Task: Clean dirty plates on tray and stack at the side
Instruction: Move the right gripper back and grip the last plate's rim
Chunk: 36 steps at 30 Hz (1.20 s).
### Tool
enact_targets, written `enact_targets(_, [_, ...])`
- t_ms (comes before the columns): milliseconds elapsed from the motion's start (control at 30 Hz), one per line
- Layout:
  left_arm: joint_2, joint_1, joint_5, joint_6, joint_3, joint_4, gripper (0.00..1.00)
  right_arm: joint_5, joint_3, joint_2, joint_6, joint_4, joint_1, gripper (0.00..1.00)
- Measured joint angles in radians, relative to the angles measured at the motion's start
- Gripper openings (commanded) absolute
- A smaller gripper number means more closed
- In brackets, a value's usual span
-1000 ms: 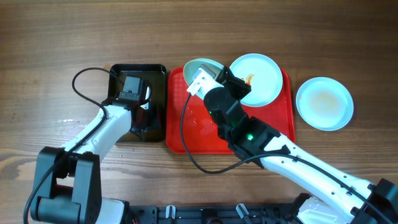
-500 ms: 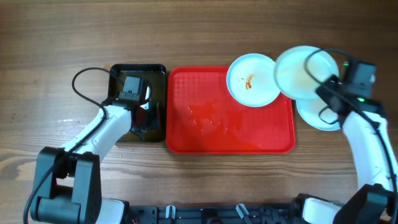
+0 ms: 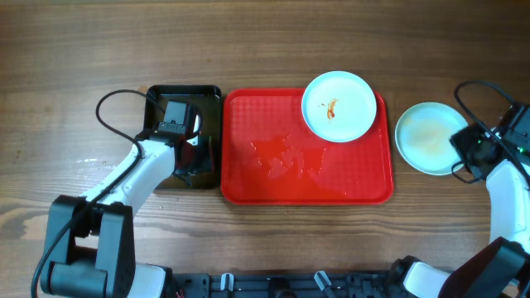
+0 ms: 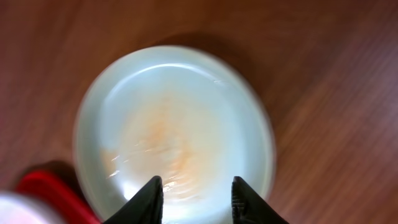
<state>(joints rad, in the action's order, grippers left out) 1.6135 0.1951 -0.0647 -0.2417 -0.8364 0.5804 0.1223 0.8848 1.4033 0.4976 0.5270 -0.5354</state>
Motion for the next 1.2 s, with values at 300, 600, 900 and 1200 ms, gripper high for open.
enact_targets(300, [0.0,0.0,0.0,0.0,0.0,0.001,0.56,0.228,0.0,0.08,-0.236,-0.085,0.399,0.5])
enact_targets(600, [0.0,0.0,0.0,0.0,0.0,0.0,0.56,0.108,0.0,0.337,-0.086,-0.229,0.494,0.2])
enact_targets(900, [0.0,0.0,0.0,0.0,0.0,0.0,0.6,0.262,0.002,0.361,-0.159,-0.141,0.532,0.05])
enact_targets(1200, [-0.001,0.0,0.0,-0.003,0.0,-0.08,0.63,0.314,0.002,0.361,-0.216,-0.064,0.713,0.05])
